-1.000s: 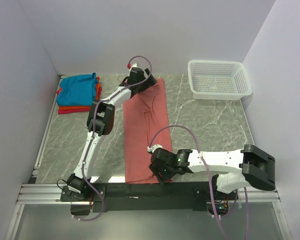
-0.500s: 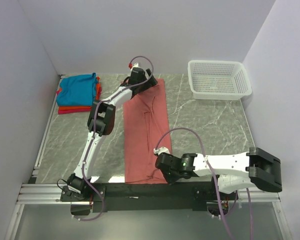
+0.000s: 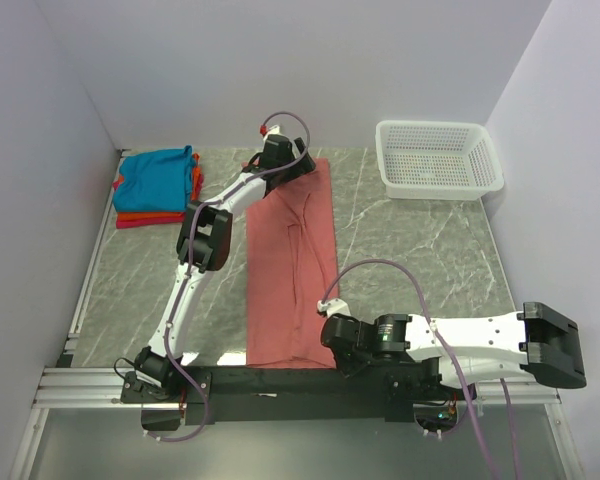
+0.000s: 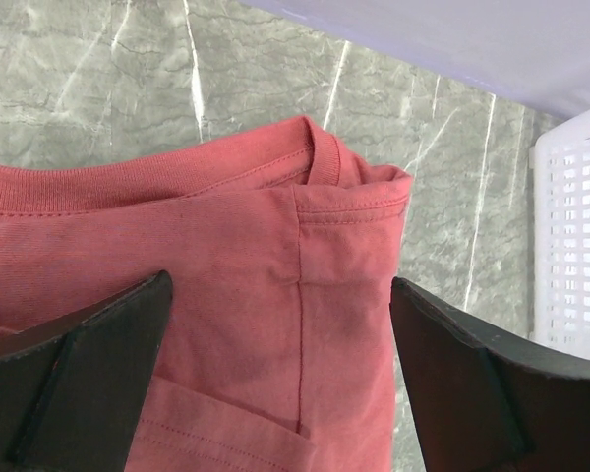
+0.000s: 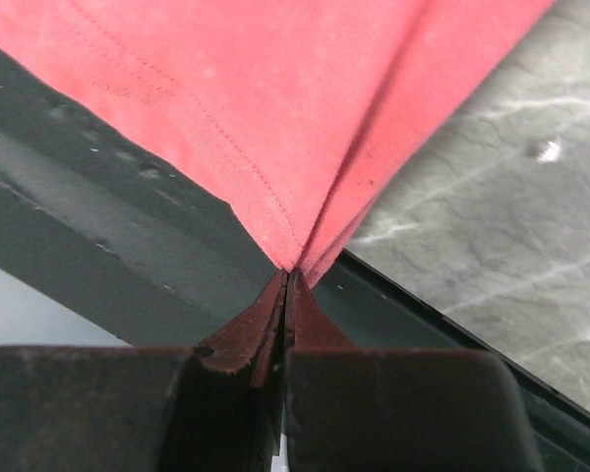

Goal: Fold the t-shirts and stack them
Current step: Fold the tshirt

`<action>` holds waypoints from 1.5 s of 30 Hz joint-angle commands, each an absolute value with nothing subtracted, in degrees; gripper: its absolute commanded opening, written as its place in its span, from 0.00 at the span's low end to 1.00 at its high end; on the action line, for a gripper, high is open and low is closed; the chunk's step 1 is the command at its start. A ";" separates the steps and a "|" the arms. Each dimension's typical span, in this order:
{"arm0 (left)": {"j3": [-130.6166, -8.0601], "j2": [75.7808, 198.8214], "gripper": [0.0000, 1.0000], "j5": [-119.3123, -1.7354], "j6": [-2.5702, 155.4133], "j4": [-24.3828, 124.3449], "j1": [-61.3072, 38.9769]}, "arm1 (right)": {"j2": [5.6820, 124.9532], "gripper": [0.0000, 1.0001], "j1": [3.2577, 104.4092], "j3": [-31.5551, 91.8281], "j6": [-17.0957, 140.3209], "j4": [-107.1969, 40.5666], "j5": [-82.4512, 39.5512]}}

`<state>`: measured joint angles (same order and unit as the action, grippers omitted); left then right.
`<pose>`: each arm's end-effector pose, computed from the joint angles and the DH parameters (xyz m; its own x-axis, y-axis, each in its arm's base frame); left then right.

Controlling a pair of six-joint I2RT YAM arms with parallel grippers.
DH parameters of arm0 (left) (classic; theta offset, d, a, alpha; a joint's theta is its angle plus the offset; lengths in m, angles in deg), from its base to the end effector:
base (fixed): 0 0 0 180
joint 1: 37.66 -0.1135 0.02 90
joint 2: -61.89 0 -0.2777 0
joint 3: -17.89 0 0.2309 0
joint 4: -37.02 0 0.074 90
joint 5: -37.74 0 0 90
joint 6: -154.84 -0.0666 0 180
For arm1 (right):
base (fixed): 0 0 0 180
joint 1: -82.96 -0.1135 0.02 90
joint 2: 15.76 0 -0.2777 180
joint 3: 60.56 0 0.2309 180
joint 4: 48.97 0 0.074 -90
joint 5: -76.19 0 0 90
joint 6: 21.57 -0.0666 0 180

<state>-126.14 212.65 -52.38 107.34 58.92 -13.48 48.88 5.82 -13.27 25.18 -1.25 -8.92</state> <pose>0.5610 -0.2520 0.1547 -0.6001 -0.4711 -0.6465 0.0079 0.8046 -0.5937 0.0457 0.1748 0.1683 -0.8071 -0.4680 -0.3600 -0.5634 0.7928 0.2325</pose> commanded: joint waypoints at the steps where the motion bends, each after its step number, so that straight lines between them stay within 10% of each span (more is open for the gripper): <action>1: -128.21 213.51 0.99 -50.94 104.04 61.66 -13.67 | 47.52 0.00 4.83 -13.15 22.47 3.17 -8.45; 6: -125.76 207.10 0.99 -54.54 102.11 61.75 -12.88 | 46.11 0.47 4.83 -10.17 22.63 3.53 -6.78; 17: -114.97 180.22 1.00 -58.50 101.31 66.67 -9.81 | 38.03 0.96 5.18 -4.89 18.43 6.17 6.66; 30: -48.72 131.79 0.99 -43.13 124.15 76.66 1.17 | 35.13 0.97 12.46 -12.79 12.71 1.52 4.31; 45: -26.18 119.37 0.96 -54.45 143.77 90.85 15.59 | 36.26 0.69 15.64 -22.64 10.60 -10.69 -11.26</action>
